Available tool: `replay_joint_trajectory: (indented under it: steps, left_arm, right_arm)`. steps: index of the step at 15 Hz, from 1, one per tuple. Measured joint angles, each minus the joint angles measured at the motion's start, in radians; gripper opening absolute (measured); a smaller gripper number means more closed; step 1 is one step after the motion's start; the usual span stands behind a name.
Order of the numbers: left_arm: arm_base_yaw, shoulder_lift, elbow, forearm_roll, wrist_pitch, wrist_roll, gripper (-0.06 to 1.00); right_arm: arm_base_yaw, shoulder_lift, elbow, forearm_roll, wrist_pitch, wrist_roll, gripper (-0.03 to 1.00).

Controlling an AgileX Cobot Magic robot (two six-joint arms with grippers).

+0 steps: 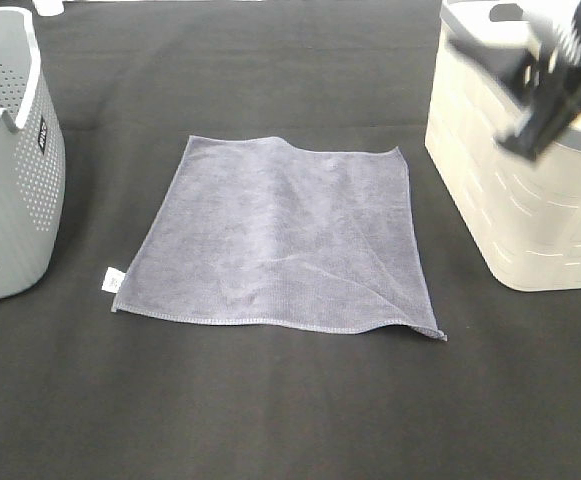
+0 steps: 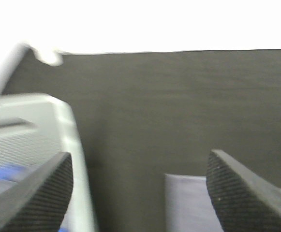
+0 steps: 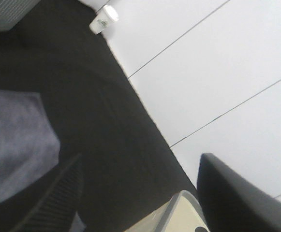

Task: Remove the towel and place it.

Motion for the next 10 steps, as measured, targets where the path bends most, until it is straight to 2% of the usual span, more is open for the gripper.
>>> replay_joint_trajectory:
  steps: [2,3,5,7,8,9,10]
  left_arm:
    - [0.038,0.014,-0.119,-0.145,0.138,0.316,0.72]
    - [0.078,0.025,-0.176,-0.242,0.163,0.468,0.72]
    - [0.195,0.037,-0.289,-0.541,0.159,0.722,0.72]
    - [0.303,0.039,-0.375,-0.843,0.143,0.976,0.72]
    - [0.355,0.039,-0.414,-1.0,0.143,1.086,0.72]
    - [0.4,0.039,-0.449,-1.131,0.164,1.187,0.72]
    - [0.434,0.039,-0.475,-1.219,0.194,1.249,0.72]
  right_arm:
    - [0.0,0.011,-0.045,0.3,-0.121,-0.085,0.67]
    - [0.0,0.028,-0.088,0.518,-0.175,-0.151,0.67]
    - [0.0,0.083,-0.208,0.986,-0.208,-0.323,0.67]
    - [0.0,0.157,-0.352,1.387,-0.179,-0.605,0.67]
    - [0.0,0.198,-0.439,1.598,-0.146,-0.805,0.67]
    - [0.0,0.238,-0.53,1.83,-0.132,-1.011,0.66]
    - [0.0,0.278,-0.606,1.964,-0.139,-1.181,0.66]
